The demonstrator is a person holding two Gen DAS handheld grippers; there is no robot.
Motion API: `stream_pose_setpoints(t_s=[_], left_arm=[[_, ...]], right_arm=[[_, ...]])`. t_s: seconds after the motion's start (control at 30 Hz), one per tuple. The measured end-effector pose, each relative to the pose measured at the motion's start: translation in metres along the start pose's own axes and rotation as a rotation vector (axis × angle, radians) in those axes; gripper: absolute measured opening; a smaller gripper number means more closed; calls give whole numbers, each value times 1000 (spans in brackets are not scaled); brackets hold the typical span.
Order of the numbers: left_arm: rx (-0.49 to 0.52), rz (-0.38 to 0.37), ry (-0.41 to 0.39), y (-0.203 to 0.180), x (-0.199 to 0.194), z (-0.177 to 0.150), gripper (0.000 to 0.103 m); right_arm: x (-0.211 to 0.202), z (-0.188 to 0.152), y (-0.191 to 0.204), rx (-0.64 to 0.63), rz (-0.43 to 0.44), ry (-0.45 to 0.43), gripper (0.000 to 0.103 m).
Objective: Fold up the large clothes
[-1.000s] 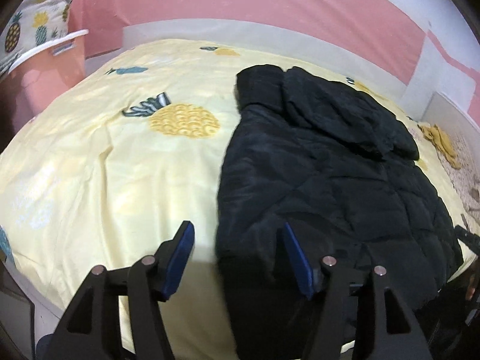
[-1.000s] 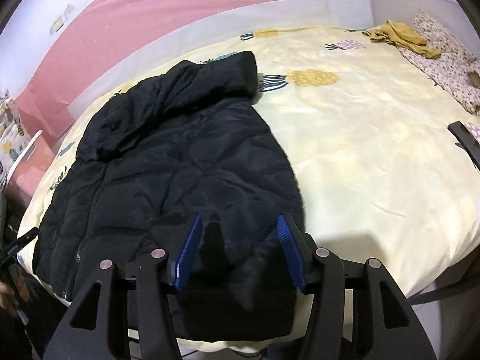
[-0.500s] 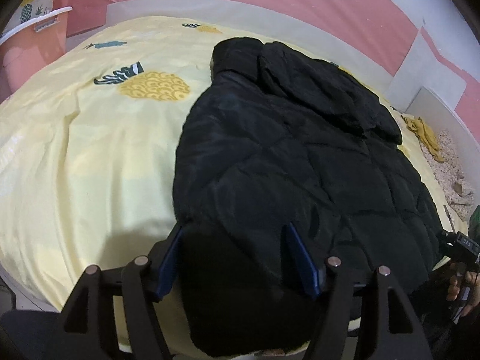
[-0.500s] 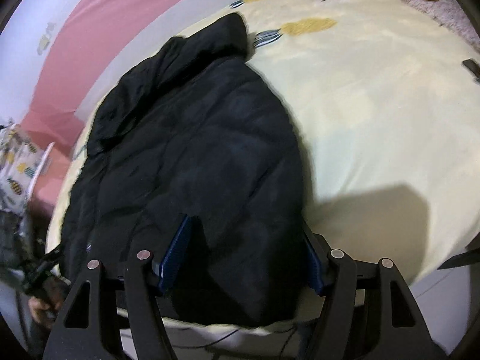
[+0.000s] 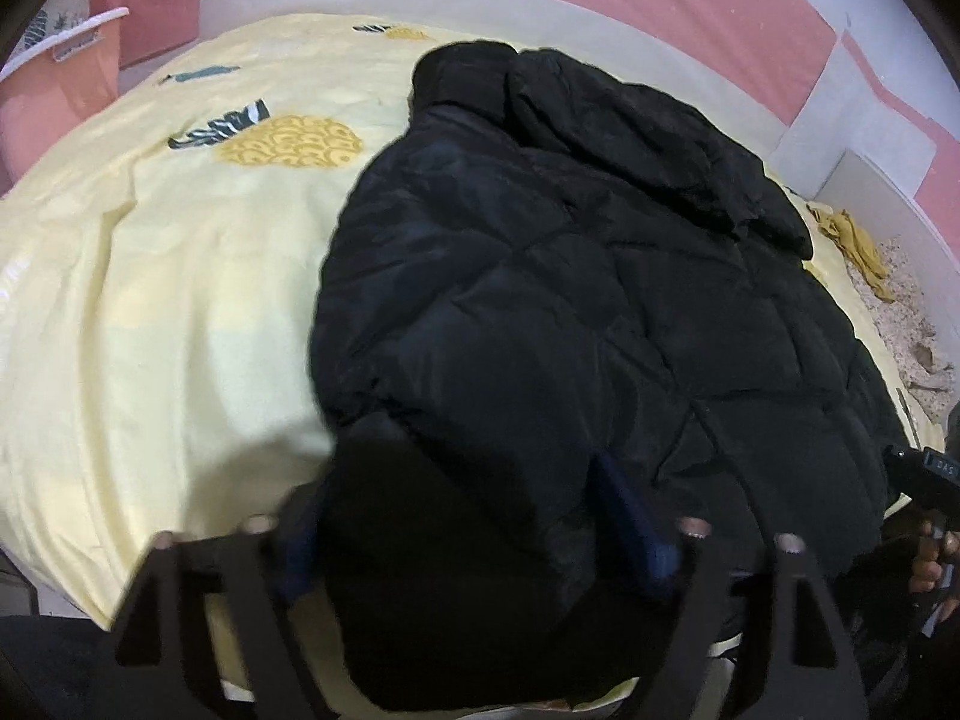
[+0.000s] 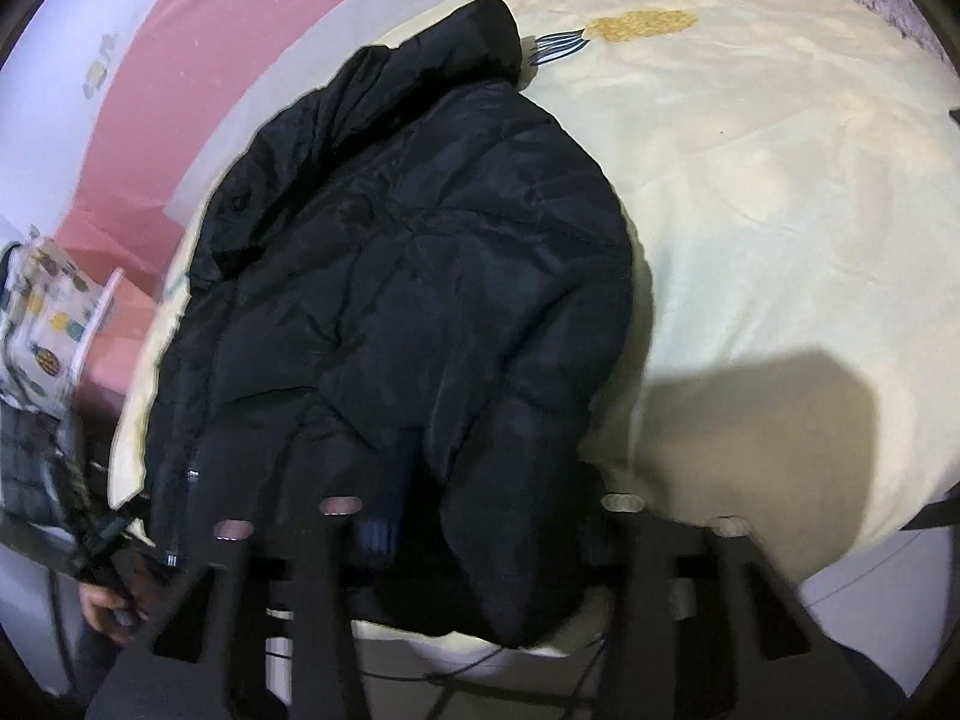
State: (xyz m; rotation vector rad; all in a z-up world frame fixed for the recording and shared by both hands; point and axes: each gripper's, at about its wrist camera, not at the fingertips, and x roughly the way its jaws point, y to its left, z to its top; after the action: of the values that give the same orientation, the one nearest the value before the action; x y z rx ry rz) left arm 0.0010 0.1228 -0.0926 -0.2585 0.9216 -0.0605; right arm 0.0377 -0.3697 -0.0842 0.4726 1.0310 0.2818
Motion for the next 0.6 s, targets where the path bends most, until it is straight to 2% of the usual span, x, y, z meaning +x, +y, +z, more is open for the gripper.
stream_pose_setpoints(t_s=[0.03,0.07,0.1,0.13,0.23,0.4,0.6], left_arm=[[-11,-8,-6,3,-3,0,51],[-26,-24,-12,6,-7,2,43],[-39,-39,-22,9,-12,3,29],[-44,-52,-38,11,-20,6,22],[-24,-67,-104,7,-46,14,16],[-37,-131,-225,12,-100,26,15],[-94,-205,-276,26,-129,29,15]], right_arm=[[-3,0,1,-2,8,-7,19],[-7,0,4,-14,17,-18,18],[-11,0,7,-24,26,-28,16],[-15,1,10,-32,33,-35,14],[-33,2,20,-50,73,-81,12],[-78,-1,33,-80,161,-181,11],[-110,-1,44,-82,245,-268,11]])
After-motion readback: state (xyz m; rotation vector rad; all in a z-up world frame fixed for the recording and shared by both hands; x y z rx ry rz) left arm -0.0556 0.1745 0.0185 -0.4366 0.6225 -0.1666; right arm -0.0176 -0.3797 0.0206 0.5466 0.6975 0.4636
